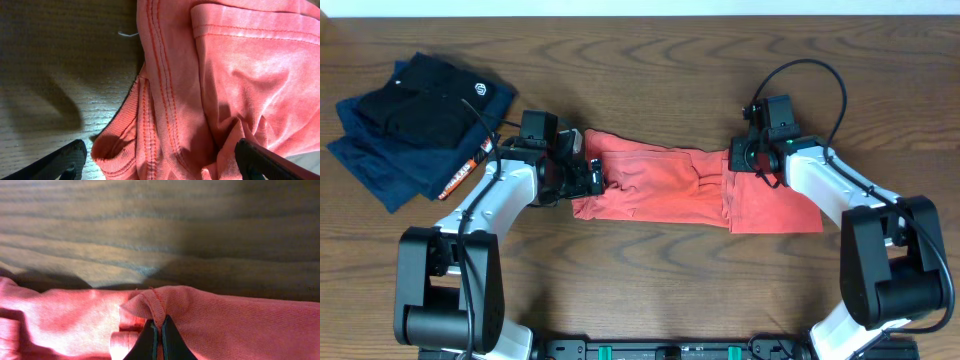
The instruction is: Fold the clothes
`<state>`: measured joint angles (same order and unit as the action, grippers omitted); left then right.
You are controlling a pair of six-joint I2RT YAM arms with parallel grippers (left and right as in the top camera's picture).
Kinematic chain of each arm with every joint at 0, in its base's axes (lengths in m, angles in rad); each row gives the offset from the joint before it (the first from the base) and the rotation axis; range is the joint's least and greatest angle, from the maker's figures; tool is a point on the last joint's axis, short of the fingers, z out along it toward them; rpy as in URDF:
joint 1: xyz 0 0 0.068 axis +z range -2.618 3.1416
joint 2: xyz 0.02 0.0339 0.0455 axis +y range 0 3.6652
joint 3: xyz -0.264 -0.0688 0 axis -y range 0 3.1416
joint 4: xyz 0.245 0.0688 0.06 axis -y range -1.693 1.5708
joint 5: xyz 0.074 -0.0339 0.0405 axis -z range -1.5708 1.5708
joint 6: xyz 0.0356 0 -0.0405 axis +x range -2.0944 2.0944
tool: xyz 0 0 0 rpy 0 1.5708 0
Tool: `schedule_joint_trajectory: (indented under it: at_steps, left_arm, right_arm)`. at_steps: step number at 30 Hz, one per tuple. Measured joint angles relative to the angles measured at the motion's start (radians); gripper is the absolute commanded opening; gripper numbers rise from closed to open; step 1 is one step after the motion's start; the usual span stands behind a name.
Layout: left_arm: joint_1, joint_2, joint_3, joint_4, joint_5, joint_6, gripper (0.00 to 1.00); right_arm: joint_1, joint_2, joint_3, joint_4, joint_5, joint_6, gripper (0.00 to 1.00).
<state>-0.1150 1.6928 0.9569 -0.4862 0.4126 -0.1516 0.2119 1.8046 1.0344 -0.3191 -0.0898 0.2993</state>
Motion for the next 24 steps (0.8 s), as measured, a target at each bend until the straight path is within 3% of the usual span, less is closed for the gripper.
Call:
schedule_joint_trajectory:
  at_steps: [15, 24]
  left_arm:
    - [0.0, 0.0, 0.0, -0.011, 0.0, 0.0, 0.96]
    - [0.0, 0.0, 0.0, -0.025, 0.0, 0.0, 0.96]
  right_arm:
    - [-0.006, -0.014, 0.027, 0.002, 0.062, 0.077, 0.01]
    - [-0.01, -0.014, 0.029, 0.111, 0.085, 0.186, 0.1]
